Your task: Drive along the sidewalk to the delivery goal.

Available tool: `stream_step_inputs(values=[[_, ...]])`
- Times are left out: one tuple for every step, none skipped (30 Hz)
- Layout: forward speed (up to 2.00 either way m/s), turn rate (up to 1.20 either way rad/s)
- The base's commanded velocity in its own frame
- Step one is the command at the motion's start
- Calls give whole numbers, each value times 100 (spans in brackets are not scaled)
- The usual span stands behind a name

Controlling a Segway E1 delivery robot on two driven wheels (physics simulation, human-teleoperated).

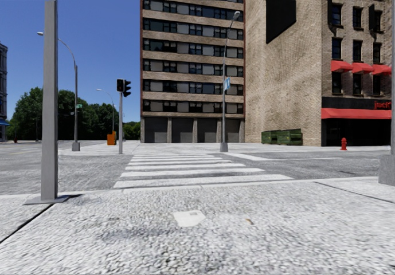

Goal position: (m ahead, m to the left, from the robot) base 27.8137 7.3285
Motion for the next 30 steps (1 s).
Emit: stream_step_inputs(values=[[200, 0], [200, 0], [200, 0], [200, 0], [200, 0], [200, 0], [200, 0], [200, 0], [200, 0], [200, 0], [200, 0], [200, 0], [200, 0], [200, 0], [200, 0], [200, 0], [200, 0], [200, 0], [200, 0], [200, 0], [200, 0], [200, 0], [200, 0], [200, 0], [200, 0], [200, 0], [200, 0], [200, 0], [200, 0], [200, 0]])
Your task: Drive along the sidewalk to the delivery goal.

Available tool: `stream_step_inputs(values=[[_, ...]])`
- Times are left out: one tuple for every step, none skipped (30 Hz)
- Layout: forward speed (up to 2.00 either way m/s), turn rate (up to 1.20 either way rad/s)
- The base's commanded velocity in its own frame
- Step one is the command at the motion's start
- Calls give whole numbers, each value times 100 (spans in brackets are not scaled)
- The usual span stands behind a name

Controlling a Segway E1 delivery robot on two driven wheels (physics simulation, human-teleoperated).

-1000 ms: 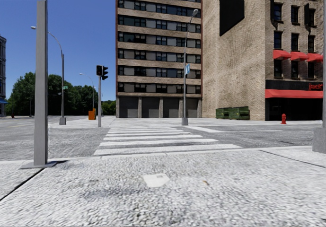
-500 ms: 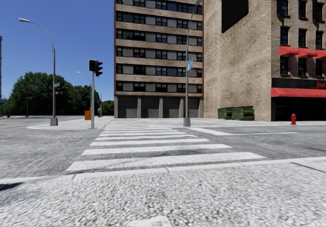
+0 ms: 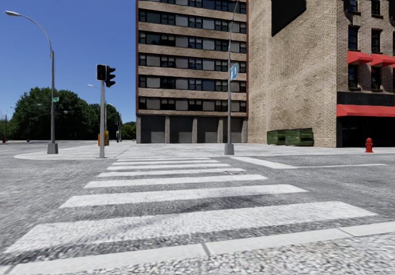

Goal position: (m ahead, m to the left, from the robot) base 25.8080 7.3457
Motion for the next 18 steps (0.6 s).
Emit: stream_step_inputs(values=[[200, 0], [200, 0], [200, 0], [200, 0], [200, 0], [200, 0], [200, 8], [200, 20], [200, 20], [200, 31], [200, 39], [200, 48], [200, 51], [200, 51], [200, 52], [200, 52], [200, 52], [200, 52]])
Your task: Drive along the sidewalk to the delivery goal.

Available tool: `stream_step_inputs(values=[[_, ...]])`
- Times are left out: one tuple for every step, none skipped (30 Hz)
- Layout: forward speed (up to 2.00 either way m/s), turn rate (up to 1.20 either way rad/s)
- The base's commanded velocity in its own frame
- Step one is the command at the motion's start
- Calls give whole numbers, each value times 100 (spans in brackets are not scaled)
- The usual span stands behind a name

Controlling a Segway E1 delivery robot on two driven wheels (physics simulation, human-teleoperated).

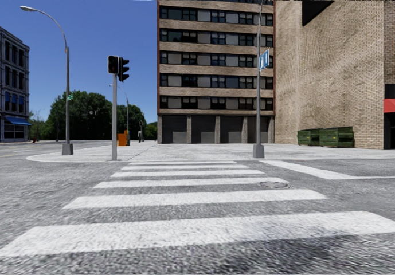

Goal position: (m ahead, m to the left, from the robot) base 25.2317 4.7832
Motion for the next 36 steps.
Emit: stream_step_inputs(values=[[200, 43], [200, 24], [200, 14], [200, 4], [200, 4], [200, 0], [200, 0], [200, 0], [200, 0], [200, 0], [200, 0], [200, 0], [200, 0], [200, 0], [200, 0], [200, 0], [200, 0], [200, 0], [200, 0], [200, 0], [200, 13], [200, 27], [200, 35], [200, 38], [200, 38], [200, 36], [200, 23], [200, 8], [200, 8], [200, 0], [200, 0], [200, 0], [200, 0], [200, 0], [200, 0], [200, 0]])
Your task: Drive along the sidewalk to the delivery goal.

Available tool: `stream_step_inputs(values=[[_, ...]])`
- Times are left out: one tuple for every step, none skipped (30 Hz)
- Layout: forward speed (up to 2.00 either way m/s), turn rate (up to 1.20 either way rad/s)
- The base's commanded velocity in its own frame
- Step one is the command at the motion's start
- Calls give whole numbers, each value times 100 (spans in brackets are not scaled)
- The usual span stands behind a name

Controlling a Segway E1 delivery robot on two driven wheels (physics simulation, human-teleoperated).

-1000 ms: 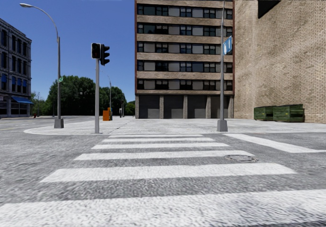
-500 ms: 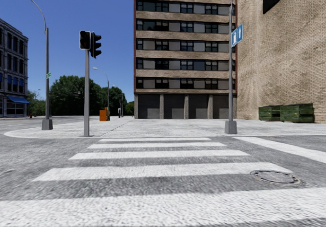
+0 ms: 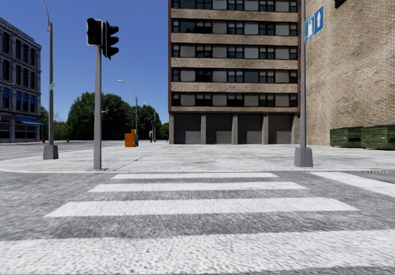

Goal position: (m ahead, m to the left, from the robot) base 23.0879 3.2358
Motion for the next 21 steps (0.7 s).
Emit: stream_step_inputs(values=[[200, 0], [200, 0], [200, 0], [200, 0], [200, 0], [200, 0], [200, 0], [200, 0], [200, 0], [200, 0], [200, 0], [200, 0], [200, 0], [200, 0], [200, 0], [200, 0], [200, 0], [200, 0], [200, 22], [200, 37], [200, 37]])
